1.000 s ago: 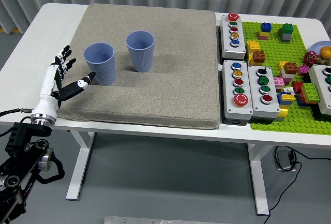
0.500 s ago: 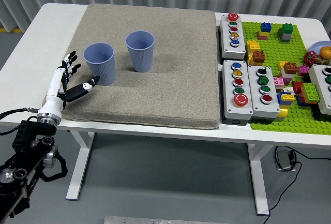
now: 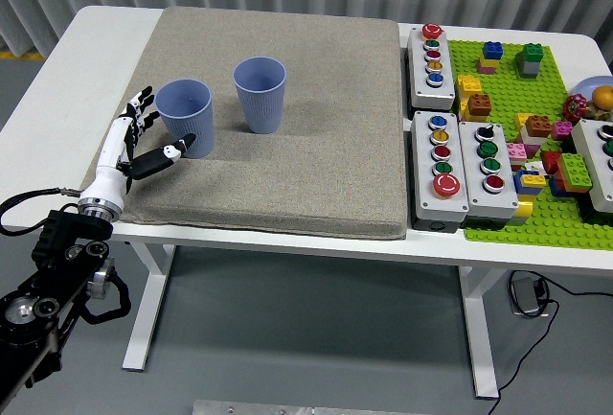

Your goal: Pick cup pour cup place

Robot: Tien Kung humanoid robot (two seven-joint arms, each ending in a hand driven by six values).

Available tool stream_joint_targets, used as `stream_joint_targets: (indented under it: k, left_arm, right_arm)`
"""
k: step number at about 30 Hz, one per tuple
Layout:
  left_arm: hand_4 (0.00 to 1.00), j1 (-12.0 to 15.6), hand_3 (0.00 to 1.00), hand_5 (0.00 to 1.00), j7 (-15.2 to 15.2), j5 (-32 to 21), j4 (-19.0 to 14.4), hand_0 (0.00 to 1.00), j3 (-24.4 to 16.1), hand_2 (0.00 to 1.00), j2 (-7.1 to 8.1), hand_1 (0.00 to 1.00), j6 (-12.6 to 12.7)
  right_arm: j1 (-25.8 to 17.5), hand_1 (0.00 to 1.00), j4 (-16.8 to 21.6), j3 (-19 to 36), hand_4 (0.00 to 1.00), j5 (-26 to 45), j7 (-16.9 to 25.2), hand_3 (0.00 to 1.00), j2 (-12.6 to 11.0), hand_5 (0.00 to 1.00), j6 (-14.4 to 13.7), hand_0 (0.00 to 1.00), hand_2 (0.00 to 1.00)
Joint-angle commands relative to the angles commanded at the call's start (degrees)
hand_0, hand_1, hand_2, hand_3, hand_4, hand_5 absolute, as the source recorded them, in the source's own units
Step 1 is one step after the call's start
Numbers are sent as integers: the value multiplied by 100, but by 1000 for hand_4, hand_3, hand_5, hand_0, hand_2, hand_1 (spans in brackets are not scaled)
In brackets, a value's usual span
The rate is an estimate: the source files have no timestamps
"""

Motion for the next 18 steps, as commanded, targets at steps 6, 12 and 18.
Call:
stream_joint_targets:
  k: [6, 12, 18]
  left_arm:
    - [870, -125, 998, 184, 23, 84, 93, 901, 30, 998, 21, 895, -47]
    - [873, -217, 998, 191, 29, 161, 128, 901, 57, 998, -26, 894, -68]
    - [874, -289, 998, 198, 30, 162, 175, 901, 89, 998, -62, 894, -77]
  right_arm:
    - [9, 654, -2, 3, 2, 0, 3, 580, -8, 189, 0, 689, 595]
    - [13, 654, -1, 6, 2, 0, 2, 580, -8, 188, 7, 690, 595]
    - [19, 654, -1, -2, 2, 0, -3, 580, -8, 188, 5, 690, 595]
